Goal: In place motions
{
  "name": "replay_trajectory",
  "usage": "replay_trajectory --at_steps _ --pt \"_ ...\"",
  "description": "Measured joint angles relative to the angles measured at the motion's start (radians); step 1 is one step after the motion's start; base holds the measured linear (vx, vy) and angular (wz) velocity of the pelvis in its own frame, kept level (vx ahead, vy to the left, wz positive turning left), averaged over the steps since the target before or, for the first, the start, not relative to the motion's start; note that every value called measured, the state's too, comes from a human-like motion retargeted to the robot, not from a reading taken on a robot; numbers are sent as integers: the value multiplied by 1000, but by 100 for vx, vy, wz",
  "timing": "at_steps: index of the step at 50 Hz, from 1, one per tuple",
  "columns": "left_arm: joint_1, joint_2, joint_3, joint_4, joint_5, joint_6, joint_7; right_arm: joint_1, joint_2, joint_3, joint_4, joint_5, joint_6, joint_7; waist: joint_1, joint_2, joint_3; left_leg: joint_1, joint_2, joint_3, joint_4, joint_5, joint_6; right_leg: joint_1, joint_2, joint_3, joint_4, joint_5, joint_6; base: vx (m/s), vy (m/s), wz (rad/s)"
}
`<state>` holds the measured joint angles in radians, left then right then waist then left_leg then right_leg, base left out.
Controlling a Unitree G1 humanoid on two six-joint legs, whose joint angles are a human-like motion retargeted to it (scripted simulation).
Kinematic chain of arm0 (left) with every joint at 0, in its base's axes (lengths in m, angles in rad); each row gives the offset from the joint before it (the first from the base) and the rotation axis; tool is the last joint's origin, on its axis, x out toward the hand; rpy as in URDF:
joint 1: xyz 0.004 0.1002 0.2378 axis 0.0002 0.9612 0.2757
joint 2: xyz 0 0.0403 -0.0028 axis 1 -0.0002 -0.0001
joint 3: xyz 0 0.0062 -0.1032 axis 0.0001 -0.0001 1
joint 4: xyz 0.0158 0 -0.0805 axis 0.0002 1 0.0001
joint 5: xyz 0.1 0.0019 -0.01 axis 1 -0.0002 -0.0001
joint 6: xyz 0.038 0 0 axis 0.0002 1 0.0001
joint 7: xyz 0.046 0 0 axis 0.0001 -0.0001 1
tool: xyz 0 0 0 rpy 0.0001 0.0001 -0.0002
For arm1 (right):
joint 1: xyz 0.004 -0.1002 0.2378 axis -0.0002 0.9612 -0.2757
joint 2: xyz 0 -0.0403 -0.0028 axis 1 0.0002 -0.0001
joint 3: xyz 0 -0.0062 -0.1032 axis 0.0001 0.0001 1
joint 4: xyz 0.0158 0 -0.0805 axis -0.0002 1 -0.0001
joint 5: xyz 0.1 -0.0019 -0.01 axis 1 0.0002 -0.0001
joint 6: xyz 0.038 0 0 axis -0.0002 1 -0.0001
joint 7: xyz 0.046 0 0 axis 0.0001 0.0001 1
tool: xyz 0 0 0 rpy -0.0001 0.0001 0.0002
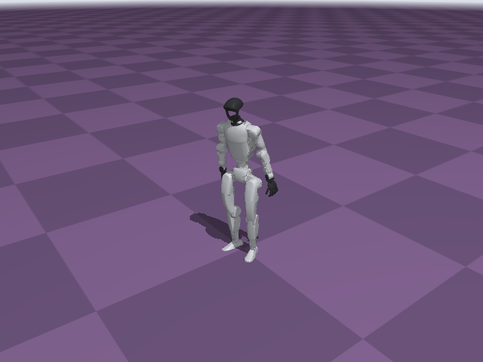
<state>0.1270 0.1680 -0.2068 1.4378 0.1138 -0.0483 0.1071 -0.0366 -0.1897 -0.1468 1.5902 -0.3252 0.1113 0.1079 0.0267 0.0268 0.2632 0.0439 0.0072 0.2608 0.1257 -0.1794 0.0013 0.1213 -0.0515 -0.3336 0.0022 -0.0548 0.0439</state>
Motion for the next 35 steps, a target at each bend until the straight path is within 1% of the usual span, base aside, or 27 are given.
replay_trajectory --at_steps 2,5,8,10,13,16,19,22,25,26,28,30,31,32,33,34,35 --pt "13 3 -6 1 22 7 -12 4 0 -12 -4 -4 3 -8 -41 13 -17 20 18 48 -42 17 -14 -2 7 -19 1 3 5 7 16 31" --pt "-2 19 -20 -7 70 24 -12 1 14 -44 -16 30 -1 -30 -68 17 -19 20 10 30 -72 36 -14 -4 5 -37 4 10 11 -5 15 20" --pt "-14 40 -32 -43 107 30 -12 13 25 -52 -20 95 -27 -21 -53 6 -15 29 -2 32 -72 38 -4 8 -6 -41 5 17 12 4 9 -2" --pt "-20 46 -34 -71 119 33 -31 23 31 -55 -24 110 -26 -2 -32 -1 -23 29 -11 22 -67 36 5 8 -15 -36 9 24 15 8 12 -15" --pt "-31 40 -12 -102 107 45 -74 25 41 -64 -39 85 -17 -14 -4 -9 -28 35 -26 24 -75 38 21 5 -23 -26 19 36 21 1 14 -19" --pt "-40 29 13 -121 73 48 -119 18 42 -47 -62 63 -22 -45 -4 -14 -32 41 -34 19 -88 45 33 1 -28 -24 33 47 34 -1 17 -6" --pt "-51 26 27 -119 64 43 -161 9 44 -32 -101 30 -33 -54 -19 -17 -38 37 -35 12 -98 52 41 -18 -33 -31 65 57 61 0 9 1" --pt "-72 34 32 -92 80 50 -185 -5 50 -16 -147 13 -43 -43 -28 -15 -38 26 -20 16 -101 55 47 -63 -31 -26 134 71 109 -7 9 -27" --pt "-89 45 42 -63 102 74 -208 -30 58 17 -185 23 -54 -45 -21 -13 -29 19 2 50 -107 54 51 -124 -14 55 212 117 163 -12 10 -77" --pt "-92 48 45 -58 107 84 -219 -37 61 26 -192 25 -59 -51 -17 -14 -25 20 6 68 -110 54 52 -133 -6 95 223 121 165 -11 5 -82" --pt "-98 52 54 -45 120 103 -237 -49 68 37 -204 25 -68 -63 -16 -16 -15 23 11 90 -114 55 52 -139 2 173 231 120 160 -9 3 -49" --pt "-97 53 64 -35 132 118 -240 -43 75 41 -210 19 -79 -73 -32 -16 -8 29 15 85 -114 56 53 -119 -16 166 213 116 116 -3 -1 22" --pt "-96 52 69 -31 136 122 -236 -36 76 41 -205 16 -85 -76 -38 -16 -8 34 15 78 -114 55 53 -97 -35 121 192 116 85 6 -4 49" --pt "-93 51 73 -27 139 124 -232 -27 77 41 -196 12 -92 -80 -39 -21 -10 39 10 72 -114 54 54 -75 -56 73 168 118 72 13 -6 41" --pt "-89 50 77 -24 142 123 -229 -18 75 41 -181 9 -98 -84 -31 -33 -18 44 -4 69 -114 51 55 -49 -81 16 138 125 95 19 -7 21" --pt "-80 51 76 -23 144 120 -228 -6 73 37 -160 4 -102 -88 -17 -44 -30 48 -15 67 -114 48 56 -30 -93 -34 109 126 86 24 -9 3" --pt "-69 53 75 -22 146 116 -229 6 72 33 -136 -2 -105 -92 -2 -54 -44 52 -24 65 -114 45 55 -14 -100 -81 79 124 60 27 -10 -9"
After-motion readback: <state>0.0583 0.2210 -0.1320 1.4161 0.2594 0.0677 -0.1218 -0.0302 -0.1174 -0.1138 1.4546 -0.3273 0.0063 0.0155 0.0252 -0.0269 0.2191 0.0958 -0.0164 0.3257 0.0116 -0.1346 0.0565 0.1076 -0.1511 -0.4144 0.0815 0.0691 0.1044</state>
